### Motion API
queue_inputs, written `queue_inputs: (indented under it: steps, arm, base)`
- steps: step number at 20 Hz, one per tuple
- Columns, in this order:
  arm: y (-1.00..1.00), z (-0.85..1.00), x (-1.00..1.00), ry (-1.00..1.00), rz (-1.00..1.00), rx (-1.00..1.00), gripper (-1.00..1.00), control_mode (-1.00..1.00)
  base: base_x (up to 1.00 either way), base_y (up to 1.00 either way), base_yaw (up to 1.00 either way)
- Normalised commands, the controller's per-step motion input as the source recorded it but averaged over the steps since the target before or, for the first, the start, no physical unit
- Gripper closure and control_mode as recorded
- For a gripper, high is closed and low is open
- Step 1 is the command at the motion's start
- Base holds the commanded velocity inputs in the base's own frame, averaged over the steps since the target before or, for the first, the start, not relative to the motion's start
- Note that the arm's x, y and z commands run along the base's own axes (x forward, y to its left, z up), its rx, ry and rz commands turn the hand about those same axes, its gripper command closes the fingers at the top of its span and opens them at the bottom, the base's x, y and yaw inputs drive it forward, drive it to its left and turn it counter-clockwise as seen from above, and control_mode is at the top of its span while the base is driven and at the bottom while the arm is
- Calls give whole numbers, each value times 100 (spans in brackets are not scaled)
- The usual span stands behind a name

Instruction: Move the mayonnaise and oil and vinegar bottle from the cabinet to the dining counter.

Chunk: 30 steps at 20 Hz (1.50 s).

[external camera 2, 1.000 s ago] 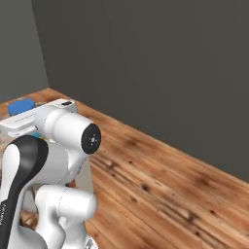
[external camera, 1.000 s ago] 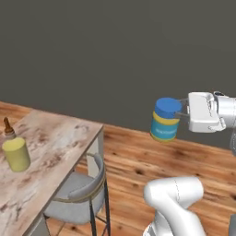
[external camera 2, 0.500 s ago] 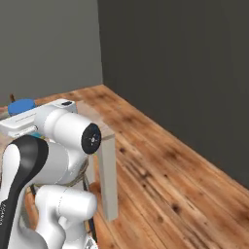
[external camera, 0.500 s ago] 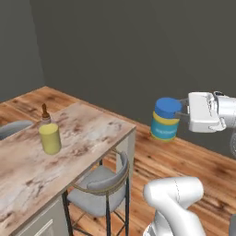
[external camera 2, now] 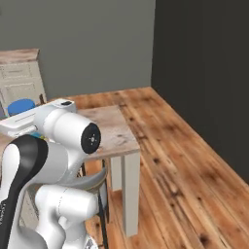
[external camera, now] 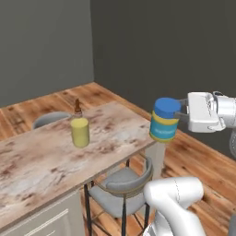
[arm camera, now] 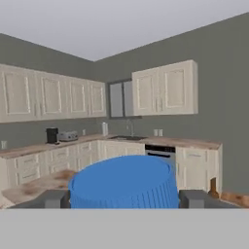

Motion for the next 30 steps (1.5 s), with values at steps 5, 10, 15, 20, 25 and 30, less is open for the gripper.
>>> queue_inputs:
  steps: [5, 10, 15, 20, 25, 30]
  arm:
    - [0, 0, 0, 0, 0, 0, 100, 100]
    - [0, 0, 0, 0, 0, 0, 100, 100]
    - [0, 0, 0, 0, 0, 0, 100, 100]
    - [0, 0, 0, 0, 0, 0, 100, 100]
    - [0, 0, 0, 0, 0, 0, 100, 100]
    - [0, 0, 0, 0, 0, 0, 100, 100]
  base:
    - [51, -24, 39]
    - [43, -34, 40]
    - [18, -46, 39]
    - [1, -56, 36]
    - [0, -54, 37]
    - [0, -54, 36]
